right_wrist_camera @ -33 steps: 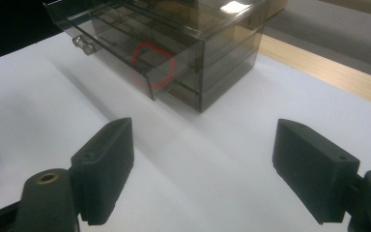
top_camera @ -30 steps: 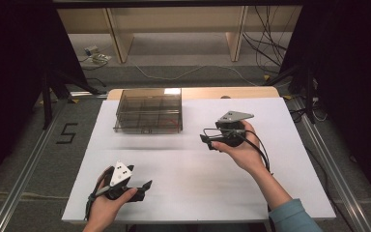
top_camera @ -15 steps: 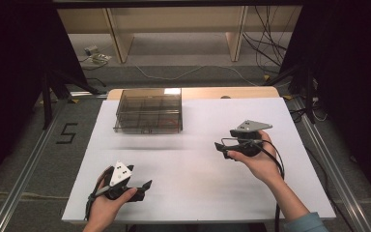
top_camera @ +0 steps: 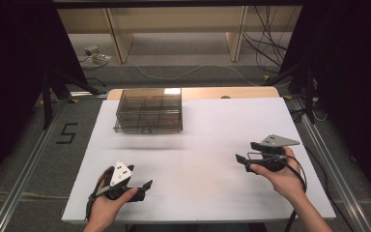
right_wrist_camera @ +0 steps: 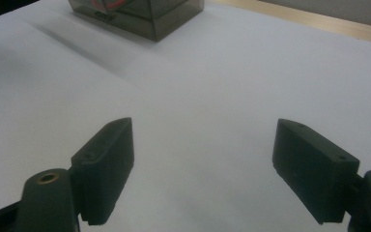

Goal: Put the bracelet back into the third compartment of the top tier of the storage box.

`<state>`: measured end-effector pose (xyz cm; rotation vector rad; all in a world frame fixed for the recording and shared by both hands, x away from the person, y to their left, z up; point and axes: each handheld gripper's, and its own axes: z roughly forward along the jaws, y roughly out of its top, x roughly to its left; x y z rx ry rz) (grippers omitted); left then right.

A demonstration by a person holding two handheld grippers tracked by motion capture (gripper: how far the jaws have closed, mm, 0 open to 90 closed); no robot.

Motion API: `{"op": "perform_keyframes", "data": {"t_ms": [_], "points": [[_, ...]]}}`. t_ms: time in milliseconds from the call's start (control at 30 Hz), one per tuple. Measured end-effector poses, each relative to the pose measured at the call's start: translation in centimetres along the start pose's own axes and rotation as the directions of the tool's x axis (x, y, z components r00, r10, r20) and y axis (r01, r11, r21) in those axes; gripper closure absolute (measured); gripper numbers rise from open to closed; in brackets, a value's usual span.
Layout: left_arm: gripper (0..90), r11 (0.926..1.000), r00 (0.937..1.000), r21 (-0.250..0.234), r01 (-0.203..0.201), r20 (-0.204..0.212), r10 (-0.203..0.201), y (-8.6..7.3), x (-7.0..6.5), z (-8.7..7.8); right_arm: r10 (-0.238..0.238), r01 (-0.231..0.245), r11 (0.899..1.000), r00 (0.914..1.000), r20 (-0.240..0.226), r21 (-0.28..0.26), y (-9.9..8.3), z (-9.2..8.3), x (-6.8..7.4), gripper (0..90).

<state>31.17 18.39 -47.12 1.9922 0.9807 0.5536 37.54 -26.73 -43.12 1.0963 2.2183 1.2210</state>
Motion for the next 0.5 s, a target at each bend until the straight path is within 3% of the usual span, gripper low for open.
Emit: {"op": "perform_keyframes", "data": {"t_ms": [333, 500], "points": [[16.2, 1.0000, 1.0000, -0.002, -0.004, 0.003, 0.004, 0.0, -0.2, 0.1, 0.020, -0.020, 0.999, 0.9996, 0.017, -0.033, -3.5, -2.7, -0.1, 23.8], [16.2, 0.9999, 0.9993, -0.011, 0.010, 0.035, -0.010, 0.2, -0.7, 0.2, 0.022, -0.022, 0.999, 0.9996, 0.016, -0.041, -4.5, -3.4, 0.2, 23.3]]}}
